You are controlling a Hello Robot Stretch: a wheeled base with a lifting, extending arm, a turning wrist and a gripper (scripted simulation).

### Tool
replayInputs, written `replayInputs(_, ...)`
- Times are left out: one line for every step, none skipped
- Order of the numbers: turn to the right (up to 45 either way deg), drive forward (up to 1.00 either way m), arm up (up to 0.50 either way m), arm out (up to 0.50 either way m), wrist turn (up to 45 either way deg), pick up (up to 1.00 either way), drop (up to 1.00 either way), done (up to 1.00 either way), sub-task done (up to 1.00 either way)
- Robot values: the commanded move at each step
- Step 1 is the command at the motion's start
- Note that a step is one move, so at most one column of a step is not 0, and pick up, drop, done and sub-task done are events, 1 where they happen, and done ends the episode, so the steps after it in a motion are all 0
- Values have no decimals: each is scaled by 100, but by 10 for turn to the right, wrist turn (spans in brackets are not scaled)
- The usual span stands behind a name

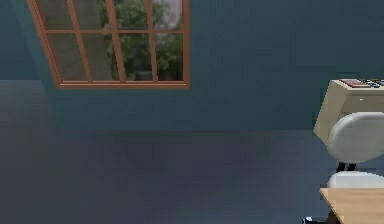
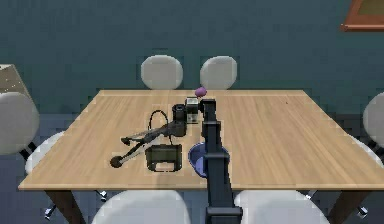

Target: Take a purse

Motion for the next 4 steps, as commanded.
replayInputs(0,0,0,0,450,0,0,0,0)
replayInputs(0,0,0,0,240,0,0,0,0)
replayInputs(0,0,0,0,0,100,0,0,0)
replayInputs(0,0,10,0,0,0,0,0,0)
